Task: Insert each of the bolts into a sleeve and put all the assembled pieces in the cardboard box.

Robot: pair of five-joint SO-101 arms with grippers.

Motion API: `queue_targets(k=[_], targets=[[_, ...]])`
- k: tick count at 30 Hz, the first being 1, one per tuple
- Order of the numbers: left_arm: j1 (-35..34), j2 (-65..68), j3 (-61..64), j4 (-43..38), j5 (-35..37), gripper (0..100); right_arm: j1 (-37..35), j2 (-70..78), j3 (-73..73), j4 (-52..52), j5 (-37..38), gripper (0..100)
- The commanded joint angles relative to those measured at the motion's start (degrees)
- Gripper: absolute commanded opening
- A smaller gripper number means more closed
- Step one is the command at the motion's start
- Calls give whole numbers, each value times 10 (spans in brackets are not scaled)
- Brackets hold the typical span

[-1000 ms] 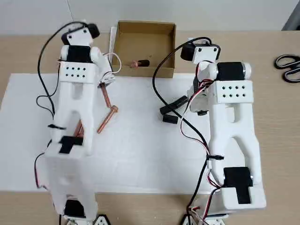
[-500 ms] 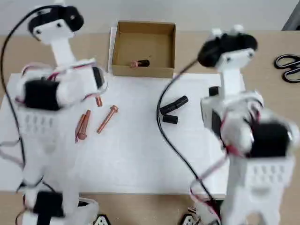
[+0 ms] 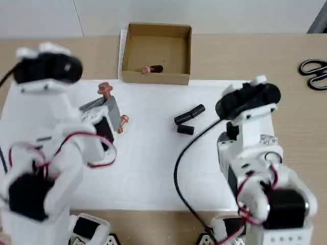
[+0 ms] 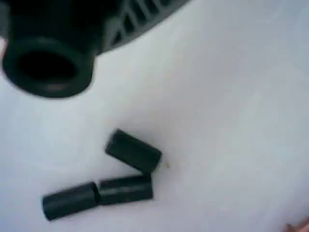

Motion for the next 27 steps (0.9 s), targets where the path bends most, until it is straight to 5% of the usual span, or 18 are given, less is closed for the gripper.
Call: queue_targets(k=[1, 7, 16, 27], targets=[[5, -84, 104, -94, 5, 6, -72, -80, 62, -41, -47, 4], [5, -171, 256, -160, 6, 6, -146, -189, 255, -165, -56, 4], [7, -214, 320, -221, 5, 6, -226, -344, 419, -291, -56, 4], [97, -211, 397, -307, 6, 6, -284, -399, 535, -375, -57, 4]])
